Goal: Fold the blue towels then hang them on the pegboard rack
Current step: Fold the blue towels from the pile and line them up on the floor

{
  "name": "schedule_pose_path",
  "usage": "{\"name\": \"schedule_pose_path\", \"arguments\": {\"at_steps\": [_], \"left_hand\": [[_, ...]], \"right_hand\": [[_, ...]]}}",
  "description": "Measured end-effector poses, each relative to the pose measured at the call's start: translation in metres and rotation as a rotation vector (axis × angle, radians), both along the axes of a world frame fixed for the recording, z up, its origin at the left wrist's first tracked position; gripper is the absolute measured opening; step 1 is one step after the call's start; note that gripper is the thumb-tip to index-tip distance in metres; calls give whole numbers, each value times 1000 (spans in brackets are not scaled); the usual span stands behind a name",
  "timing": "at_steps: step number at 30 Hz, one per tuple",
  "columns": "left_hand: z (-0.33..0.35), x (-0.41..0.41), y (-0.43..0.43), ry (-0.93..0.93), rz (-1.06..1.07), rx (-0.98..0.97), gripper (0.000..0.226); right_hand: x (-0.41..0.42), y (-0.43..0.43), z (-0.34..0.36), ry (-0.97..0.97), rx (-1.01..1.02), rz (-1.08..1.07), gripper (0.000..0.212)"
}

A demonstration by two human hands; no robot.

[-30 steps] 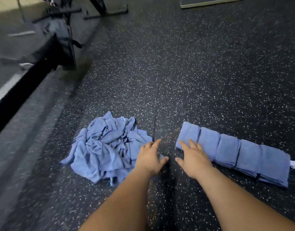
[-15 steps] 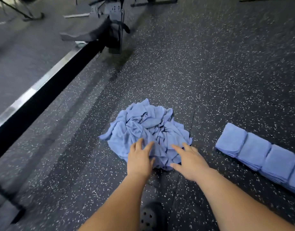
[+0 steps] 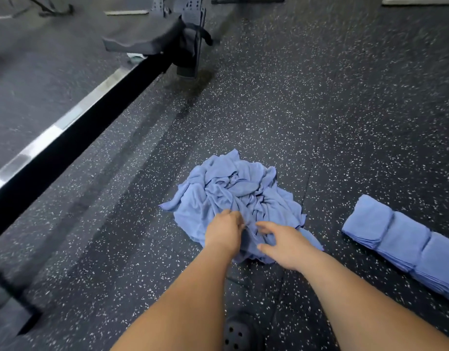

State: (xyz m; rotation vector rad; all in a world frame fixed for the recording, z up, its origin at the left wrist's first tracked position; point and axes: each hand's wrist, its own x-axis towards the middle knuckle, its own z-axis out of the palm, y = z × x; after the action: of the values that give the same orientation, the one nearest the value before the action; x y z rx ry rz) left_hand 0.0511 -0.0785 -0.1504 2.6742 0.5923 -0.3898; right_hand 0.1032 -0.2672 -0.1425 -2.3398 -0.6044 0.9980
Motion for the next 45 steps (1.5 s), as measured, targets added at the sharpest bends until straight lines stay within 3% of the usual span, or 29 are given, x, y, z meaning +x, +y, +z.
{"name": "schedule_pose_path", "arguments": {"at_steps": [6,10,13,15,21,28,32,34,36,39,42,45], "left_hand": [[39,-17,2,-140,155,-336,13],[97,-15,4,-178,121,-455,14],[153,-13,10,-268,115,-468,16],[191,-17,12,-360,113,-464,22],[287,-51,10,-606,131,-502,28],[337,-109,-2,-887,350,-698,23],[355,-133,-29,-1029,455,-738,10],[352,-138,-40,-982,385,-577,9],[349,-141,-54,-888,235,-441,28],[349,-142,-85,-844,-59,-445,43],[346,-141,-112,-745,-259,-481,31],[341,-135,-127,-675,-326,-509,15]], "right_hand": [[-8,5,27,-4,58,-82,63],[-9,8,69,-172,4,22,15],[-1,12,119,-318,-23,55,19],[1,10,155,-384,-1,42,10],[-25,-2,250,-473,98,-45,13],[-77,-52,306,-614,-8,-128,9],[-95,-77,333,-697,243,-317,13],[-104,-87,349,-715,371,-380,14],[-114,-97,359,-714,439,-369,18],[-130,-111,365,-711,471,-288,23],[-141,-123,367,-679,441,-235,18],[-141,-138,365,-640,445,-238,21]]}}
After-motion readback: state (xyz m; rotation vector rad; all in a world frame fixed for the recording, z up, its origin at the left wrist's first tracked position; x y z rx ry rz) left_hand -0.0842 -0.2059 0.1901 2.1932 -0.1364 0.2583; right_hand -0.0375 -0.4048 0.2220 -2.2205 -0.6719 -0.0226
